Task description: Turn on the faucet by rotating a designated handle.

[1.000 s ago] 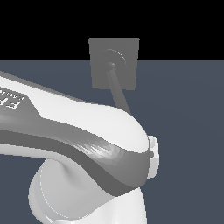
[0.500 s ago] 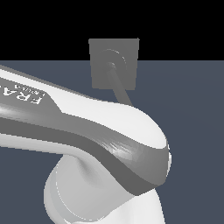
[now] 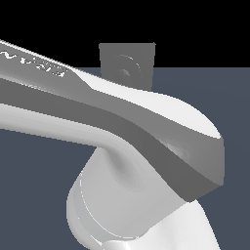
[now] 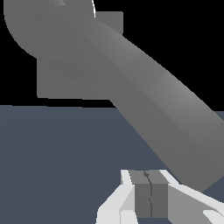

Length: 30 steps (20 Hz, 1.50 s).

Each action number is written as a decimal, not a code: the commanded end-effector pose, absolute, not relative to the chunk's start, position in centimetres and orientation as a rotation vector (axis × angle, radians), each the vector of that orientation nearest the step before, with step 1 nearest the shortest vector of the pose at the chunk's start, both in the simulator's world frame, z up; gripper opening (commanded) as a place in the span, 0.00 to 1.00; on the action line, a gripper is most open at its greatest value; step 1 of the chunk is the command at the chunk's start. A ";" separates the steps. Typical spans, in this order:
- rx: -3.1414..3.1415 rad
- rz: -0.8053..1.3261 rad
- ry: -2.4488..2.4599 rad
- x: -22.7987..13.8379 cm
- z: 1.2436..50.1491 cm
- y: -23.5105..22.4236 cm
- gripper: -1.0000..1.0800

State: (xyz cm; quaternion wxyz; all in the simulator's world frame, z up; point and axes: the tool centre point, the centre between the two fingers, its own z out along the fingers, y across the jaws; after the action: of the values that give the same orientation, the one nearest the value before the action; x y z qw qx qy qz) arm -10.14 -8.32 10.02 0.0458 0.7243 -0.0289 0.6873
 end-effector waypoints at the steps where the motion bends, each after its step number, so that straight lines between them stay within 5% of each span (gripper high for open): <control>1: 2.169 2.126 -0.094 -9.9 12.1 -9.6 0.00; 30: 2.185 2.138 -0.140 -10.7 18.6 -14.8 0.00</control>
State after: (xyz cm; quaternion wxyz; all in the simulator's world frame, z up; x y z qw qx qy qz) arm -10.78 -14.52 17.56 0.0386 0.7180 -0.0455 0.6935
